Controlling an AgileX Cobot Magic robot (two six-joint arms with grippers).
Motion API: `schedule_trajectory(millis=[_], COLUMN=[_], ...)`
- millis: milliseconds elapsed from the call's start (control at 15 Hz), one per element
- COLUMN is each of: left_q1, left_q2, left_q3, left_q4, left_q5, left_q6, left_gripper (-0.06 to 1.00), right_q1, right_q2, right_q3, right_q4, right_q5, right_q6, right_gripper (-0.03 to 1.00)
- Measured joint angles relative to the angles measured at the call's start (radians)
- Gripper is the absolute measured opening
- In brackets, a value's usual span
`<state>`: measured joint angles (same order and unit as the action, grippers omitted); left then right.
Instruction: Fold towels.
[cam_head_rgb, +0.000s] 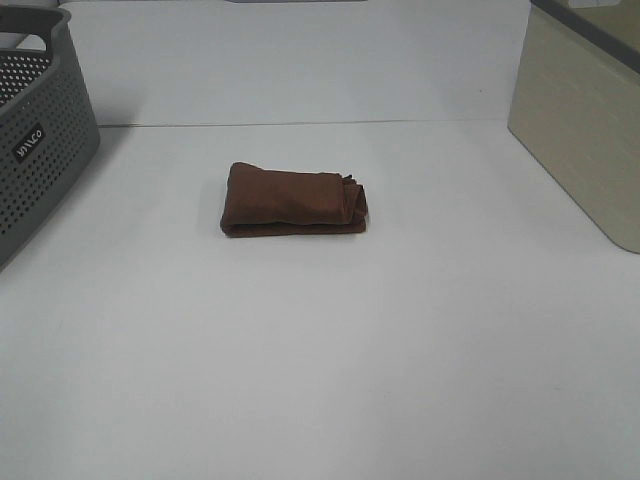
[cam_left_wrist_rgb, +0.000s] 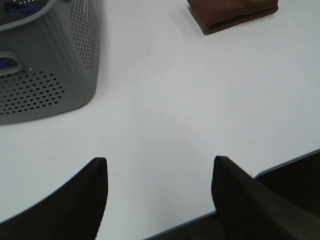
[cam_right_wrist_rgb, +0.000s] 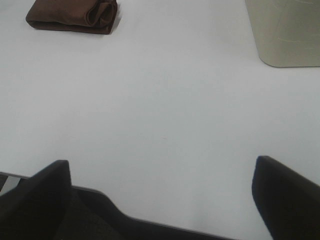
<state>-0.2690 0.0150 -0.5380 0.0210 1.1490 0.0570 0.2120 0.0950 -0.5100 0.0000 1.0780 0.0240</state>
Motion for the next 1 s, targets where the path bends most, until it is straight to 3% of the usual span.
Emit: schedule_trajectory(millis=[133, 333, 1000], left_q1=[0.0, 0.0, 0.0], left_q2=[0.0, 0.0, 0.0], left_q3=[0.029, 0.038, 0.038], left_q4=[-0.021, -0.046, -0.065], left_q5=[-0.071, -0.09, -0.093], left_q6=[0.03, 0.06, 0.066], left_gripper=[0.59, 0.59, 0.59], right_q1=[0.0, 0.0, 0.0], right_q2=[-0.004, -0.008, -0.008], right_q3=[0.003, 0.003, 0.006], right_q4=[0.0, 0.0, 0.0], right_q5=[-0.005, -0.005, -0.005], right_q6=[-0.009, -0.018, -0.018], right_gripper=[0.92, 0.92, 0.92])
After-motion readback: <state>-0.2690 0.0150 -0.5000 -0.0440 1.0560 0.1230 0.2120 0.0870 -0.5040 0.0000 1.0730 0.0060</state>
